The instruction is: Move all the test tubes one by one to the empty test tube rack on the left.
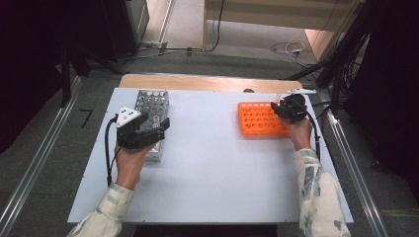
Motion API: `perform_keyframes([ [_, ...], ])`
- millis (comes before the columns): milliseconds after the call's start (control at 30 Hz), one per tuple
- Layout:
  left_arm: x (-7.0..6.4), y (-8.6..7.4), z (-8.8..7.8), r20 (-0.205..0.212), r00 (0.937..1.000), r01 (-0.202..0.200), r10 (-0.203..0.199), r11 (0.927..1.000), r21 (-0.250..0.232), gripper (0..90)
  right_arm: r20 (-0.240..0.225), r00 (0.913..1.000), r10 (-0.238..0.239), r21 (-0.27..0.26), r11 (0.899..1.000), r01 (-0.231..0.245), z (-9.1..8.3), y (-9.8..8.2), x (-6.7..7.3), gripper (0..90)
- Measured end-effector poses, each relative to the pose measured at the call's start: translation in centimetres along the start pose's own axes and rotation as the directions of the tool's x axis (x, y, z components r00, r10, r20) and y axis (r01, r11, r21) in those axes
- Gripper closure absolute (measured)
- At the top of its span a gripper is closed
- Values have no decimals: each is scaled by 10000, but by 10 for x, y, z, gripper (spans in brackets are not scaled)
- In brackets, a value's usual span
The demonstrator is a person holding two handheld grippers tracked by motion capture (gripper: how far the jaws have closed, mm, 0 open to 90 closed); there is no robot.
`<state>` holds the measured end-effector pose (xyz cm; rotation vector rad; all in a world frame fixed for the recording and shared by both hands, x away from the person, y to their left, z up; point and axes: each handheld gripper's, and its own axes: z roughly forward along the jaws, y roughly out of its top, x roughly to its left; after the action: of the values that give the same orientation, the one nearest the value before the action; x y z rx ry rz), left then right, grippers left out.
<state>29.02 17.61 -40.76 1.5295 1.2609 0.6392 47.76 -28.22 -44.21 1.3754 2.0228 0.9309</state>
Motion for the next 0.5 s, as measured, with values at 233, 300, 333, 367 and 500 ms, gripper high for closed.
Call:
perform_keyframes([
  [233,-1,-1,1,-26,10000,-69,69,9999,93,211,141,9999,46,92,9999,-47,12,3,1,627],
  [300,0,-1,1,-46,10000,-40,40,9999,105,212,190,9998,62,125,9999,-65,15,4,1,652],
  [333,0,-1,1,-38,10000,-38,38,9999,117,212,203,9998,93,178,9998,-96,16,5,1,667],
  [367,0,-1,1,-28,10000,-35,35,9999,121,212,214,9997,89,216,9997,-93,17,5,1,676],
  [500,1,-1,1,-28,10000,-38,38,9999,109,214,265,9996,11,268,9996,-18,19,7,1,721],
])
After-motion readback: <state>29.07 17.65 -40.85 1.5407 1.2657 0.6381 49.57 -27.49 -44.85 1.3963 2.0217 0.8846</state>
